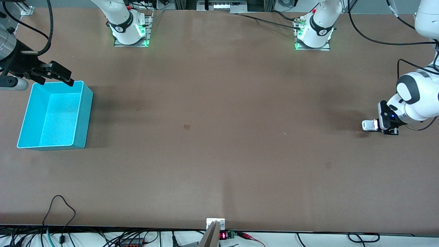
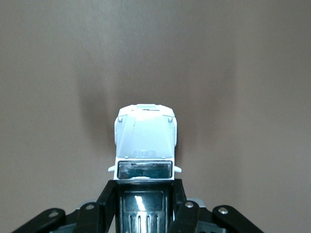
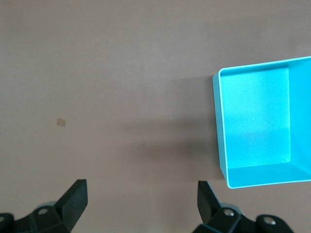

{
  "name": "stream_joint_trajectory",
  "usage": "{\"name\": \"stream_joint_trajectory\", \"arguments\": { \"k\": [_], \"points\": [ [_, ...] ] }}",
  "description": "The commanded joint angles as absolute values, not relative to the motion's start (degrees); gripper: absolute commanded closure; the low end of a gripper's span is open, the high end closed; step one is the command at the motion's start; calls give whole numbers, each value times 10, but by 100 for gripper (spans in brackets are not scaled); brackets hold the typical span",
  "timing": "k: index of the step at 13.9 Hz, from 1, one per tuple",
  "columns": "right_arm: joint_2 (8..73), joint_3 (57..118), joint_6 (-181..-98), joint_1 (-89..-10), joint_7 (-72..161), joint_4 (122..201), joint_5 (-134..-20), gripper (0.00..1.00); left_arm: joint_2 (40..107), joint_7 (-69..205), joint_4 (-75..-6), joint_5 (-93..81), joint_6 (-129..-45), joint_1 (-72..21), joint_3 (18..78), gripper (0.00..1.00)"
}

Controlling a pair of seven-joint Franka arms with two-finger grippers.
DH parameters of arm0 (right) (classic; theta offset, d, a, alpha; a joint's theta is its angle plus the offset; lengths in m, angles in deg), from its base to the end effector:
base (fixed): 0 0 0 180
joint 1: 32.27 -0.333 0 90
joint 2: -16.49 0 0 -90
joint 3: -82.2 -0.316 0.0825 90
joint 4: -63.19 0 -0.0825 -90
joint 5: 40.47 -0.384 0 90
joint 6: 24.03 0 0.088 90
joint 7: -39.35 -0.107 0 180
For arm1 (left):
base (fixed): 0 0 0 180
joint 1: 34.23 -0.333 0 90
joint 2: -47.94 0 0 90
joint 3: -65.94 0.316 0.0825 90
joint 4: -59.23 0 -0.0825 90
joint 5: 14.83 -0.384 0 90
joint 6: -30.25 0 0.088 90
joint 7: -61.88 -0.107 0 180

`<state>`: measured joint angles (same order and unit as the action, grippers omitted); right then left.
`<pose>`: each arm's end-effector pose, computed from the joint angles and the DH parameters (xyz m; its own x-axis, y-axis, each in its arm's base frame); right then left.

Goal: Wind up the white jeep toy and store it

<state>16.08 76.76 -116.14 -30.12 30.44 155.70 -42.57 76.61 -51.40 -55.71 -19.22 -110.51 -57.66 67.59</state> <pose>0.5539 0.0358 0.6110 0.9951 -0.0992 -0.0054 -0.0993 -0.9944 -0.0355 0.5443 0.2544 0.1994 -0.0335 -0.9989 -0.0339 -0.9970 0.0310 0.0709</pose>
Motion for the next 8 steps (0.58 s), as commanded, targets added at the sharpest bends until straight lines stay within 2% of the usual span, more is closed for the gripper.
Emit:
{"name": "stream_joint_trajectory", "arguments": {
  "k": [1, 8],
  "points": [
    [171, 764, -1169, -303, 277, 1547, -419, 0, 831, -551, -529, -198, -1092, -589, 678, 76],
    [177, 762, -1175, -304, 268, 1549, -419, 0, 831, -563, -530, -199, -1098, -606, 679, 76]
  ]
}}
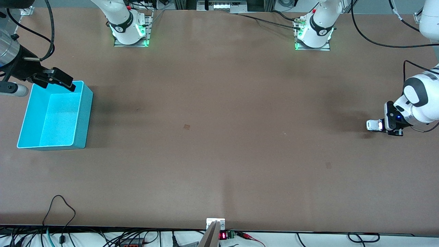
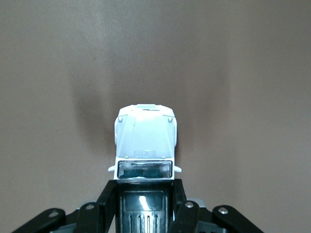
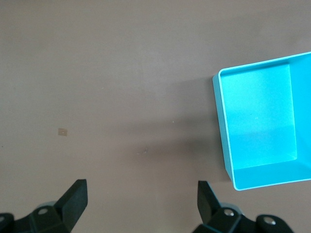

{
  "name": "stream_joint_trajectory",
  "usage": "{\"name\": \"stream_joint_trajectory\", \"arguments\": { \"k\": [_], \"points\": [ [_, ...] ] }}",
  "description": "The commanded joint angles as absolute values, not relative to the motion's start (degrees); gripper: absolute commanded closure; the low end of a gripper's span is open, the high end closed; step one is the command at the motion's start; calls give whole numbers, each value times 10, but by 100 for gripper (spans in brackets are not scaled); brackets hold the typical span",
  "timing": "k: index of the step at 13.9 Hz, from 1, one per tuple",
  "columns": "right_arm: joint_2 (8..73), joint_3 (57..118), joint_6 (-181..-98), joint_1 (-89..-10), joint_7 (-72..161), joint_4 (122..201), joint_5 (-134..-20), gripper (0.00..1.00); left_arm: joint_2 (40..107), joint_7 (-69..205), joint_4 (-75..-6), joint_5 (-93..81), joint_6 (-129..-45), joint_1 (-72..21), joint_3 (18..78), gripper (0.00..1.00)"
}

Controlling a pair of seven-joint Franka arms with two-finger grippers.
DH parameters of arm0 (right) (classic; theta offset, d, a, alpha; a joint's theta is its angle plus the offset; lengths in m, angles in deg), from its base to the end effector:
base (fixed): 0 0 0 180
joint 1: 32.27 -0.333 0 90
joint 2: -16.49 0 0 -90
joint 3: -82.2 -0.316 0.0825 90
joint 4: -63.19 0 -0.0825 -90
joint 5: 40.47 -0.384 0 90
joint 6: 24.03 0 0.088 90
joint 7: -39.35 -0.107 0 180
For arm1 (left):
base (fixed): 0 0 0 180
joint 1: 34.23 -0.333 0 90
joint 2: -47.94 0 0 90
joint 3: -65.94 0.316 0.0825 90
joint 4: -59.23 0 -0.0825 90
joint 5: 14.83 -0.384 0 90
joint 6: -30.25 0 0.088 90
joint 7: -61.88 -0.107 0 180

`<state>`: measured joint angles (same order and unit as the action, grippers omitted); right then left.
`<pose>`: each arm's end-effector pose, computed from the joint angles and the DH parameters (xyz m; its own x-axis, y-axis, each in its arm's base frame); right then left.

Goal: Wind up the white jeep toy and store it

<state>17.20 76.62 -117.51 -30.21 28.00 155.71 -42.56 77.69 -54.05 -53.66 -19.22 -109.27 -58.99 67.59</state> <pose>0.5616 0.0379 0.6022 0.9904 -0.1383 -0.0031 -0.1383 -0.9897 -0.0377 0.5456 0.2707 0.1998 -0.0558 -0.9980 -0.0299 -0.9956 0.0533 0.0773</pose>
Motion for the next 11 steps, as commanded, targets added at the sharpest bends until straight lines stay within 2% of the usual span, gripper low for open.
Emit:
{"name": "stream_joint_trajectory", "arguments": {
  "k": [1, 6, 7, 8, 9, 11],
  "points": [
    [178, 762, -1174, -304, 269, 1549, -419, 0, 831, -563, -530, -199, -1099, -606, 679, 76],
    [178, 762, -1173, -304, 269, 1549, -419, 0, 831, -568, -530, -200, -1099, -610, 679, 74],
    [178, 762, -1173, -304, 269, 1549, -419, 0, 830, -568, -530, -200, -1099, -611, 679, 54],
    [177, 762, -1173, -304, 269, 1549, -419, 0, 828, -568, -530, -200, -1098, -613, 678, 22],
    [177, 762, -1173, -304, 269, 1549, -419, 0, 824, -568, -530, -200, -1095, -613, 678, 0],
    [177, 762, -1172, -304, 268, 1548, -419, 0, 811, -568, -530, -200, -1090, -613, 675, 0]
  ]
}}
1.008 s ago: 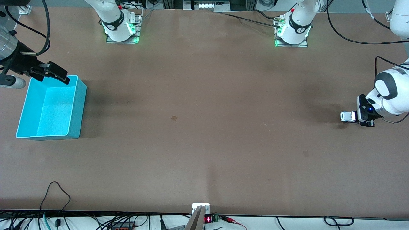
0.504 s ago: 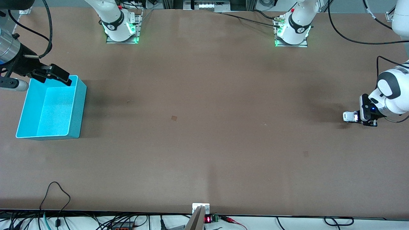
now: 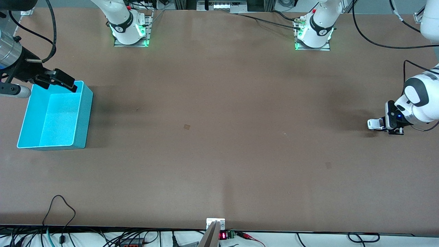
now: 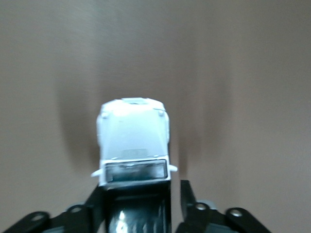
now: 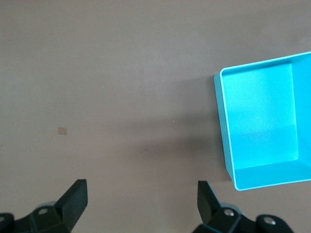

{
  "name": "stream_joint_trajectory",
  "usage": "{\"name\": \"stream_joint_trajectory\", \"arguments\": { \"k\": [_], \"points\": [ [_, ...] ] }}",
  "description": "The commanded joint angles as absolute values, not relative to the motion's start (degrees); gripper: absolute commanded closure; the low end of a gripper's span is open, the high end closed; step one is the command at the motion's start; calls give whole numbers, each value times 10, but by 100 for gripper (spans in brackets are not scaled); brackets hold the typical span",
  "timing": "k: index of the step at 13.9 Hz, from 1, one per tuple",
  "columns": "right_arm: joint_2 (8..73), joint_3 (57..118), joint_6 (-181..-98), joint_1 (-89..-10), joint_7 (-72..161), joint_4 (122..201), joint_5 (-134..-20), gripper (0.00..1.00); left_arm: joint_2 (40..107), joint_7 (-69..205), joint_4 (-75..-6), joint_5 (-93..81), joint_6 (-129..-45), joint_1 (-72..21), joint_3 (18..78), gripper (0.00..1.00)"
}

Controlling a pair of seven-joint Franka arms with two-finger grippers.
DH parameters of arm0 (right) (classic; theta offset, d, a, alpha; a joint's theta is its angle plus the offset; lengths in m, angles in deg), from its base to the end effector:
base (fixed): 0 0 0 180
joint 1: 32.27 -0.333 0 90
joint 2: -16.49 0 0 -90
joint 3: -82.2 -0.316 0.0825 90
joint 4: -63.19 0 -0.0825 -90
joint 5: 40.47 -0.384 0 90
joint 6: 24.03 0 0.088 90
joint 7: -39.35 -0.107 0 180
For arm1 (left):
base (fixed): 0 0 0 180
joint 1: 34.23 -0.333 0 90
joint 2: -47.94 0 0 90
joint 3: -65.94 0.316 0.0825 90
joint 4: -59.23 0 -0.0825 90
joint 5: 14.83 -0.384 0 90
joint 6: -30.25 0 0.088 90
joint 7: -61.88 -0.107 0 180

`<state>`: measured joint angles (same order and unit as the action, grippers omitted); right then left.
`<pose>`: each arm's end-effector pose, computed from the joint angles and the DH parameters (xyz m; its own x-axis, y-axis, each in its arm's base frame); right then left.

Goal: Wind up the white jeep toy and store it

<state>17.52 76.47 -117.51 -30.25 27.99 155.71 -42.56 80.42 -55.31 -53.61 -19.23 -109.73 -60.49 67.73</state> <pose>0.5630 0.0397 0.5990 0.9908 -0.1352 -0.0087 -0.1354 -0.9901 -0.0372 0.5325 0.2836 0.1719 -0.0508 -0.9987 -0.0103 -0.9925 0.0493 0.1122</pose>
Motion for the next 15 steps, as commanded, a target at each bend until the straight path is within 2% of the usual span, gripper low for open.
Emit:
{"name": "stream_joint_trajectory", "arguments": {
  "k": [1, 11, 15],
  "points": [
    [178, 762, -1170, -303, 274, 1547, -420, 0, 805, -567, -531, -200, -1084, -613, 674, 0],
    [180, 762, -1175, -303, 274, 1544, -419, 0, 718, -484, -523, -200, -985, -601, 653, 0],
    [183, 760, -1170, -304, 277, 1545, -417, 0, 709, -376, -465, -200, -875, -588, 648, 0]
  ]
}}
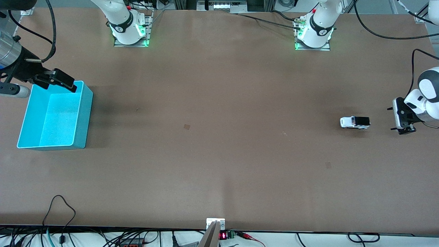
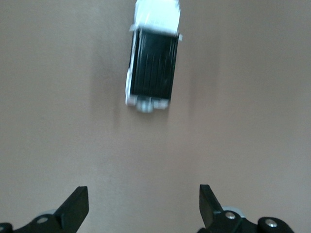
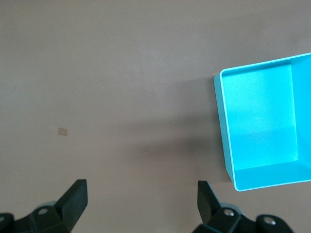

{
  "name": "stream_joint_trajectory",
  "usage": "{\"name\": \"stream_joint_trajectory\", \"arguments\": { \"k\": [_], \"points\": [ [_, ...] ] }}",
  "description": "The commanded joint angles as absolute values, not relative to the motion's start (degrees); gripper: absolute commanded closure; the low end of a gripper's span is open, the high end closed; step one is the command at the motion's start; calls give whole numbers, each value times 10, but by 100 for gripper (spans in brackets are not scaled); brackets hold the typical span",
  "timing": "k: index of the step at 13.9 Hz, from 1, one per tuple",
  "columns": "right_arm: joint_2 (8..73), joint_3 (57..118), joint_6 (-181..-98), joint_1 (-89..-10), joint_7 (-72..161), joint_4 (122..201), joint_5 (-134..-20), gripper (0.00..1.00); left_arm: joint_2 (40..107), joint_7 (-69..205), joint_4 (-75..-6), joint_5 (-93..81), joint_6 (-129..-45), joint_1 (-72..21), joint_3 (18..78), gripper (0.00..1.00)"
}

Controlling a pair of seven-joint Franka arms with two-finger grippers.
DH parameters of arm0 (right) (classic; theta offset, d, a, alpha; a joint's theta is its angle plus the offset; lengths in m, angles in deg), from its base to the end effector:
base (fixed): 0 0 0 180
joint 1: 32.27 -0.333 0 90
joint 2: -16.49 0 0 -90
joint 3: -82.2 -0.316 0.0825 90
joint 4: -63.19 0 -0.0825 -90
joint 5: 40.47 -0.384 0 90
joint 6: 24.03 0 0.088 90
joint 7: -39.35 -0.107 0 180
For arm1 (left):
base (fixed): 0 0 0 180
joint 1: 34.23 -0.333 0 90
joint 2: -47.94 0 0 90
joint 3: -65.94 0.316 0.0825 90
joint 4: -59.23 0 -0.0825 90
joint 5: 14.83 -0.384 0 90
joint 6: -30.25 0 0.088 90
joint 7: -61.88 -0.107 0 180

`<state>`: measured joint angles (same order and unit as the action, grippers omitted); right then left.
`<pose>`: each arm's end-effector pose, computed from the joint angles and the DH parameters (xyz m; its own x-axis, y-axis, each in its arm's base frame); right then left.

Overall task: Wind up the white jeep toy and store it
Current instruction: 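Release the jeep and raise the left gripper away from it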

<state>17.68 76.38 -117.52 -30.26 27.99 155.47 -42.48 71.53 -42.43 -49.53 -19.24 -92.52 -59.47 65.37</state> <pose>0.5639 0.0405 0.5995 0.9910 -0.1334 -0.0069 -0.1336 -0.9904 -0.0365 0.5533 0.2580 0.2718 0.1329 -0.9911 -0.0098 -0.9755 -0.1326 0.1753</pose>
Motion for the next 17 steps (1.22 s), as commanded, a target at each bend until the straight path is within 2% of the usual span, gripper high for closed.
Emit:
{"name": "stream_joint_trajectory", "arguments": {
  "k": [1, 7, 12, 15, 17],
  "points": [
    [183, 760, -1170, -303, 277, 1545, -417, 0, 707, -359, -450, -200, -848, -572, 644, 0],
    [184, 760, -1168, -303, 277, 1547, -417, 0, 685, -149, -404, -199, -741, -514, 635, 0],
    [184, 760, -1168, -303, 277, 1549, -417, 0, 636, 37, -402, -199, -673, -514, 580, 0],
    [184, 760, -1168, -303, 277, 1549, -417, 0, 634, 203, -345, -191, -562, -511, 548, 0],
    [184, 760, -1168, -302, 277, 1549, -417, 0, 628, 287, -325, -175, -551, -485, 548, 0]
  ]
}}
